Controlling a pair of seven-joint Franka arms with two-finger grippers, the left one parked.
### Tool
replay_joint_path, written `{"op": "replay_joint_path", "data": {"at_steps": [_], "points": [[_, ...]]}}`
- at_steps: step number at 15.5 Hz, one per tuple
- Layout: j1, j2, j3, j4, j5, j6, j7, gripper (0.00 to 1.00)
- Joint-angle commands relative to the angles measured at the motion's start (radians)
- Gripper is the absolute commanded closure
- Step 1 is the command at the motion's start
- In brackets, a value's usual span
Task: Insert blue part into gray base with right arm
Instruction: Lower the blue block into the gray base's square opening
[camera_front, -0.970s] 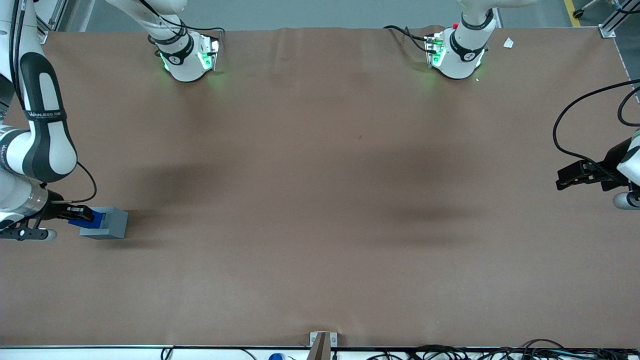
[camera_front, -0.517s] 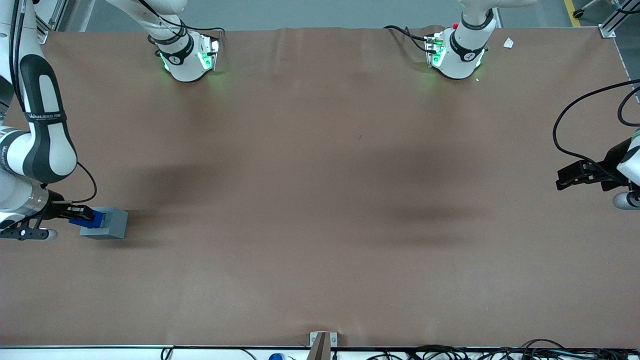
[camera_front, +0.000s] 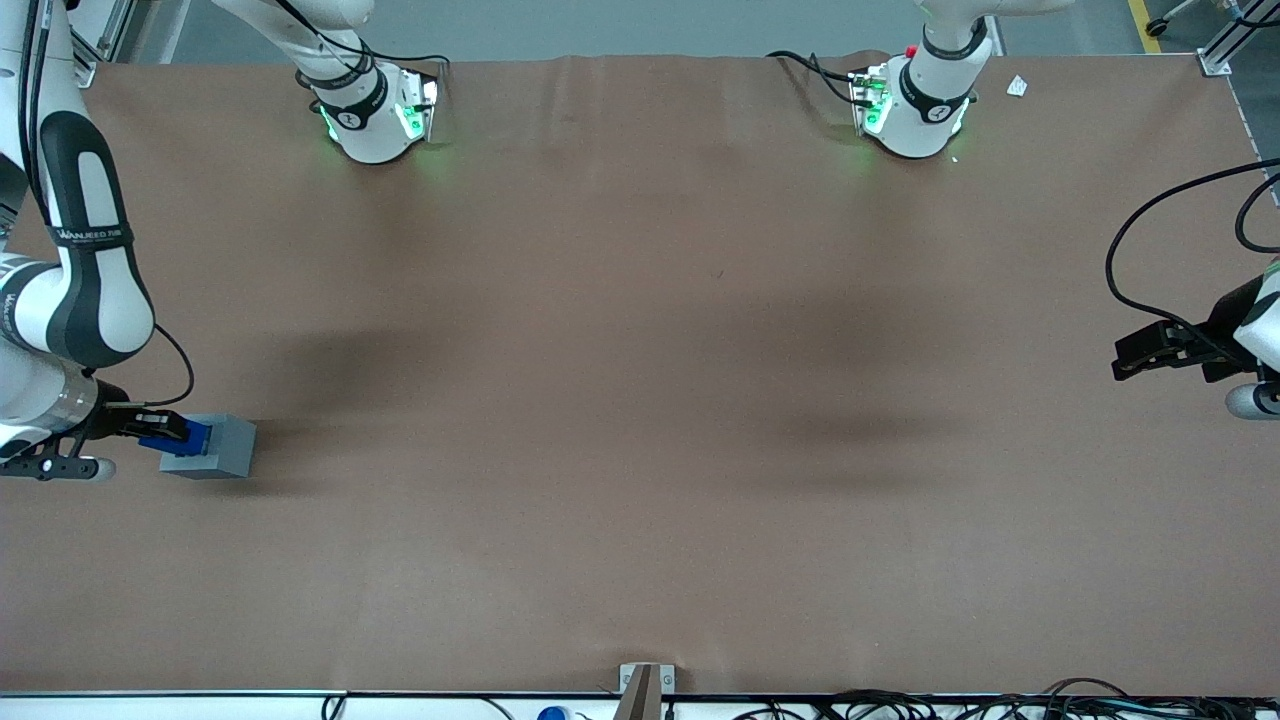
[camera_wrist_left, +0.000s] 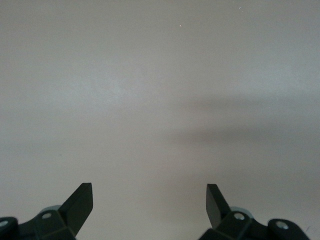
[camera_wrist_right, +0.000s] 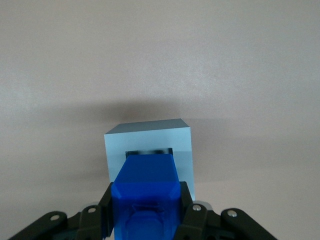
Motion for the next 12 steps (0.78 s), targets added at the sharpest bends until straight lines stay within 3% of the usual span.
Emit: {"op": "replay_joint_path", "data": {"at_steps": [1, 12], "points": [[-0.02, -0.001, 0.018, -0.007, -0.006, 0.008, -0.012, 0.91], [-0.019, 0.008, 0.018, -0.005, -0.006, 0.009, -0.012, 0.9]]}}
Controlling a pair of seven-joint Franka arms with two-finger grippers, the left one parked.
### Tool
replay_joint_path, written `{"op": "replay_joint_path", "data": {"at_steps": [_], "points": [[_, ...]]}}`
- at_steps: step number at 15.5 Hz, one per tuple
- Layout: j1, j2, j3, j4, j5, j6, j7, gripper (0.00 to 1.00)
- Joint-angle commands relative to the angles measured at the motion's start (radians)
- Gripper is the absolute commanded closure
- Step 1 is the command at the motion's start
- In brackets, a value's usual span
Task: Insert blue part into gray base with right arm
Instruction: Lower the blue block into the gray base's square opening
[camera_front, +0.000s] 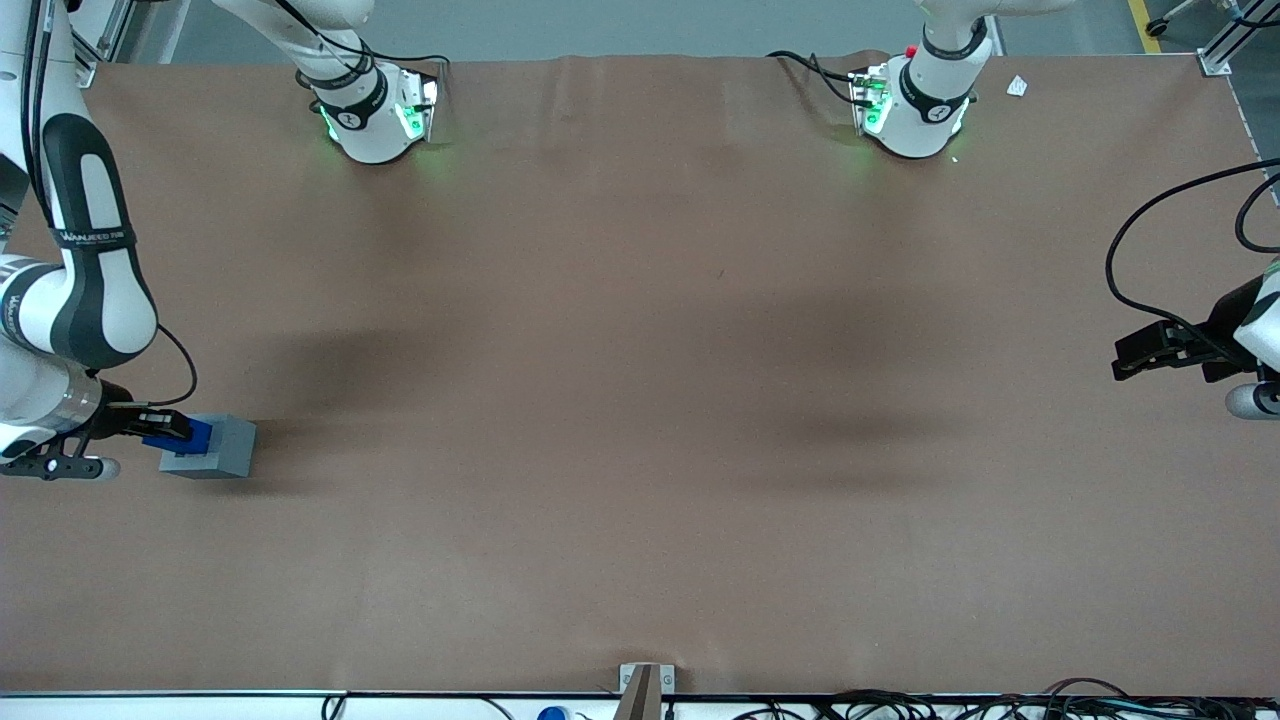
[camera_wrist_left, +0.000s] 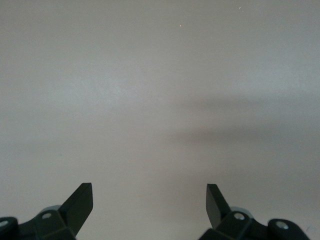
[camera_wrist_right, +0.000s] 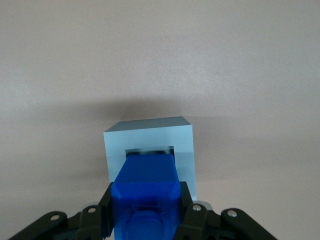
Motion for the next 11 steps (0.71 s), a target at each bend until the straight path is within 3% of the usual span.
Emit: {"op": "replay_joint_path", "data": {"at_steps": [1, 11], "points": [[-0.019, 0.004, 0.018, -0.002, -0.008, 0.009, -0.012, 0.9], [-0.017, 0.022, 0.018, 0.0, -0.006, 0.036, -0.011, 0.9]]}}
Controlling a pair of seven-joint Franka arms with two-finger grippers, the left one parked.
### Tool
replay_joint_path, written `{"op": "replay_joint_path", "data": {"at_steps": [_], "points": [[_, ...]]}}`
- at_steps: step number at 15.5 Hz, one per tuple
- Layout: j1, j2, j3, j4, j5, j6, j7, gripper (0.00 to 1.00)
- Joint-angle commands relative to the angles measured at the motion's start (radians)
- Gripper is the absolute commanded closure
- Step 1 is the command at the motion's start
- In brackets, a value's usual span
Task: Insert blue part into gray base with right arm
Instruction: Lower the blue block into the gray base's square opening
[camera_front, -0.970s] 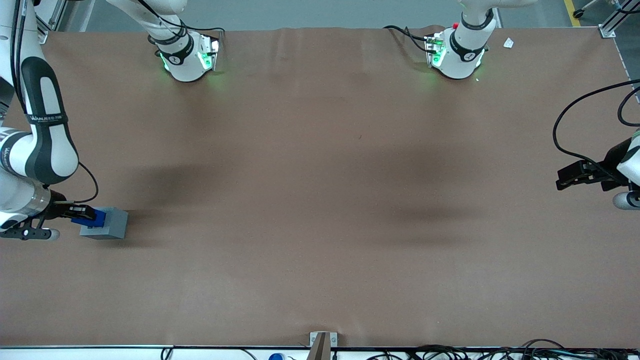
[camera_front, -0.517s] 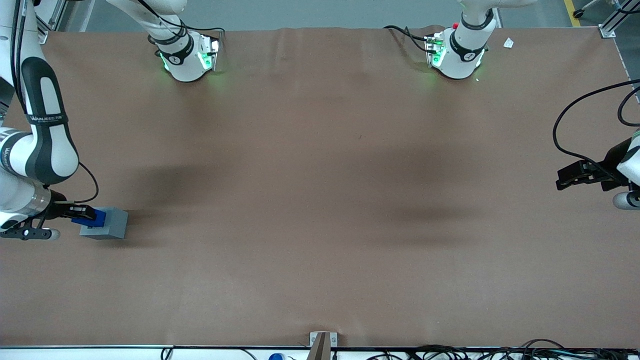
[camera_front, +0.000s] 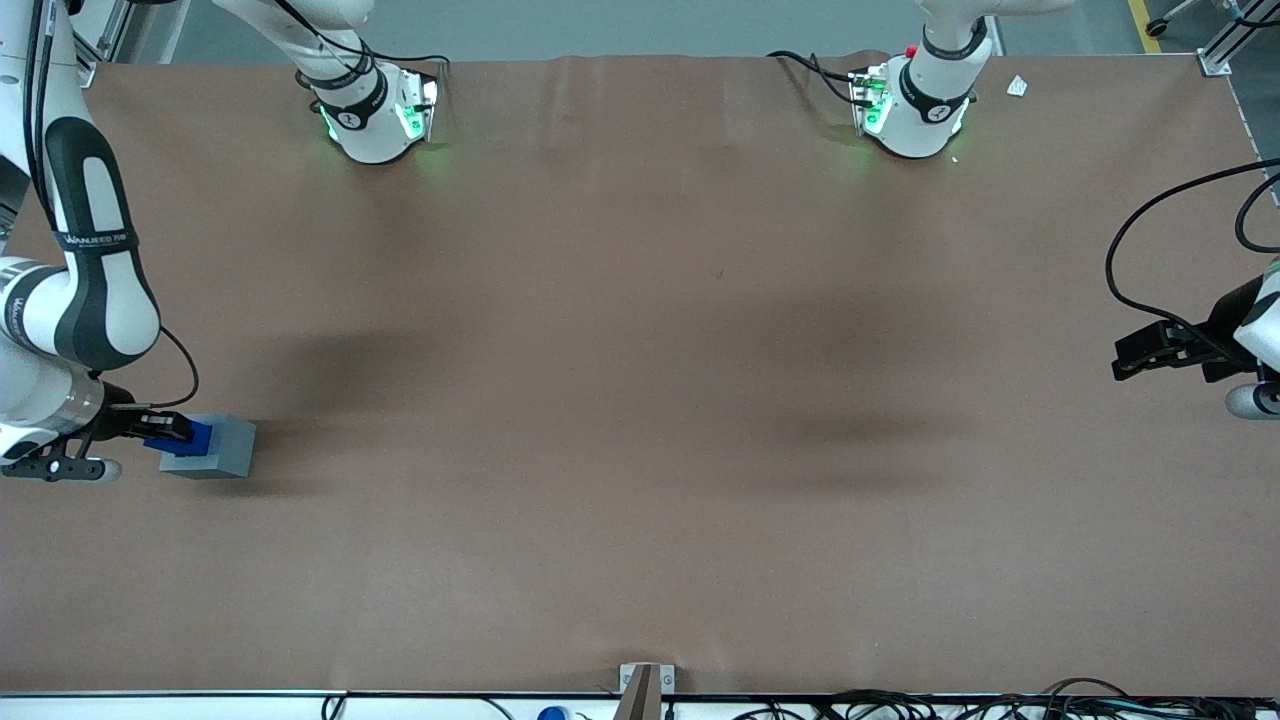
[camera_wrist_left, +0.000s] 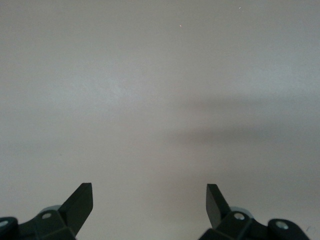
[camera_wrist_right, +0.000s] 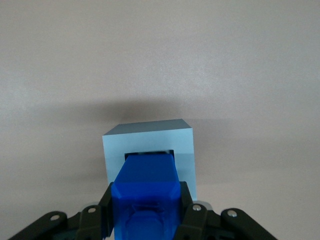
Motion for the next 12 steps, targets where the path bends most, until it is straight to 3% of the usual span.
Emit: {"op": "replay_joint_path", "data": {"at_steps": [1, 4, 6, 7, 9, 12], "points": [[-0.016, 0.01, 0.017, 0.001, -0.006, 0.015, -0.01, 0.9], [-0.016, 0.014, 0.017, 0.001, -0.006, 0.015, -0.01, 0.9], [-0.016, 0.021, 0.017, 0.002, -0.003, 0.017, -0.01, 0.83], [-0.016, 0.021, 0.017, 0.002, -0.002, 0.017, -0.01, 0.61], [-0.014, 0.021, 0.017, 0.005, 0.0, 0.015, -0.009, 0.0], [-0.013, 0.018, 0.017, 0.01, 0.0, 0.003, -0.007, 0.0]]}}
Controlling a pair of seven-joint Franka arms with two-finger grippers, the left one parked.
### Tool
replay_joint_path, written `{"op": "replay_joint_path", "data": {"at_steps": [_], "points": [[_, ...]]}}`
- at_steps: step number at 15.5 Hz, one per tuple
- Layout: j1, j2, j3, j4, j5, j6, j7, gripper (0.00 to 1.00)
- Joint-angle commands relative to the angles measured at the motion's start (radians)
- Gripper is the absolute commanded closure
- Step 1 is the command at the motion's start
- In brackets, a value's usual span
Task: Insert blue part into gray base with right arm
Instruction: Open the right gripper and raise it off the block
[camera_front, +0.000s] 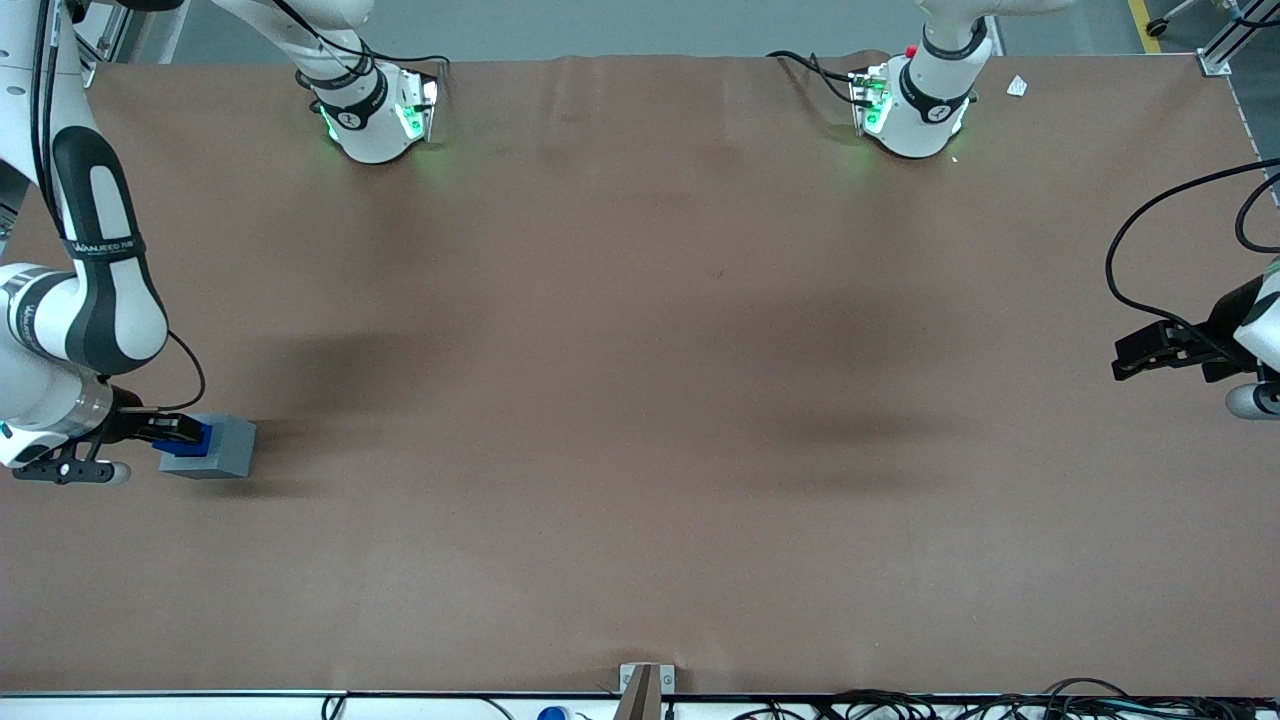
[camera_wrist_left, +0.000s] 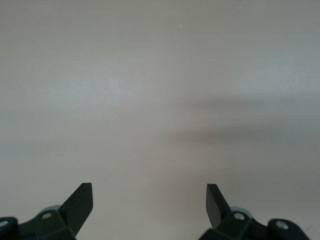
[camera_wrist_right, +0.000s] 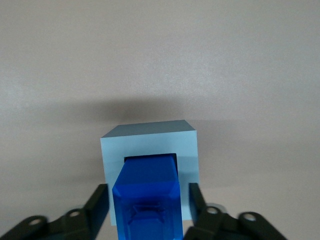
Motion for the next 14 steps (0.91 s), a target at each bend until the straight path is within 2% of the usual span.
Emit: {"op": "replay_joint_path", "data": {"at_steps": [1, 5, 11, 14], "points": [[-0.011, -0.005, 0.014, 0.011, 0.0, -0.01, -0.006, 0.0], [-0.004, -0.091, 0.019, 0.05, 0.0, -0.145, 0.0, 0.0], [0.024, -0.163, 0.022, 0.274, 0.006, -0.557, 0.016, 0.0], [0.064, -0.251, 0.022, 0.285, 0.004, -0.66, 0.137, 0.0]]}}
